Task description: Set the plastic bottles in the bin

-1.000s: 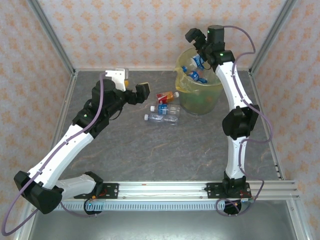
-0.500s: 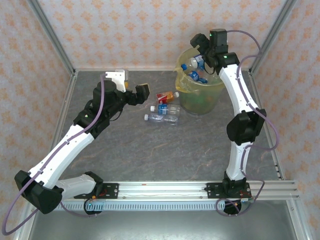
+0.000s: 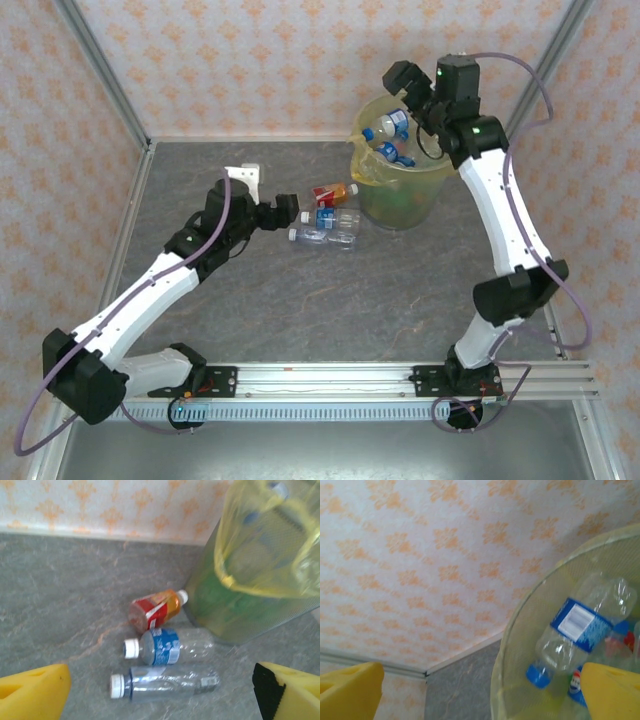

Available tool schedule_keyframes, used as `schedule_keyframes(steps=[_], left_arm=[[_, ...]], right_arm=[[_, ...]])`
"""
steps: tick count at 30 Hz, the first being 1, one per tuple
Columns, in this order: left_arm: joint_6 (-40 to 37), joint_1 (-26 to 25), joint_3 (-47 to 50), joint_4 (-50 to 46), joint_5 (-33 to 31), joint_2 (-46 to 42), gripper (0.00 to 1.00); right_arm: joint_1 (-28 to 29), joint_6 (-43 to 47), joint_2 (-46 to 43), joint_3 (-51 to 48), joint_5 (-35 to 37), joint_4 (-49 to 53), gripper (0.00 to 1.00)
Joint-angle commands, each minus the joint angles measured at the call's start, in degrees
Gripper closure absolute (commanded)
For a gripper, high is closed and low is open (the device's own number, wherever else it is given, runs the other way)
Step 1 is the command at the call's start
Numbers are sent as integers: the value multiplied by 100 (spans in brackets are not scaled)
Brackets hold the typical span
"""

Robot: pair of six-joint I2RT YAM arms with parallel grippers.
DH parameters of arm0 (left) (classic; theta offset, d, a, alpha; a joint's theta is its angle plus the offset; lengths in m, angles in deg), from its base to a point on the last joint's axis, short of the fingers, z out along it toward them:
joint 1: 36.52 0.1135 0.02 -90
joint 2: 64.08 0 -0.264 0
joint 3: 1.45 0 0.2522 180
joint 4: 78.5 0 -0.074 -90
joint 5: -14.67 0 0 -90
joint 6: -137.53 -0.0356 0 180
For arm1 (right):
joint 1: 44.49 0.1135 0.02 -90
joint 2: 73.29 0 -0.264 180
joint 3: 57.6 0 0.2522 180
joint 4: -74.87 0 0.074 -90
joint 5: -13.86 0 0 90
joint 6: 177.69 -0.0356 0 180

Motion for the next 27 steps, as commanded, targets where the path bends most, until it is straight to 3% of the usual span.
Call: schedule_keyframes(steps=[1, 11, 15, 20, 27], left_arm=[[294, 39, 280, 176, 109, 253, 7], [2565, 2, 595, 357, 87, 1035, 12], [3403, -4, 759, 584, -40, 1152, 14], [4580, -5, 1054, 1006, -116, 1262, 25], [5683, 4, 1432, 1659, -232, 1583, 31]], right_arm=[[134, 111, -626, -624, -198, -187, 0], [307, 121, -2208, -2229, -28, -602, 0], [306, 413, -2574, -2631, -125, -701, 0], [302, 852, -2810, -2813, -400, -522, 0], [298, 1200, -3331, -3313, -552, -627, 0]])
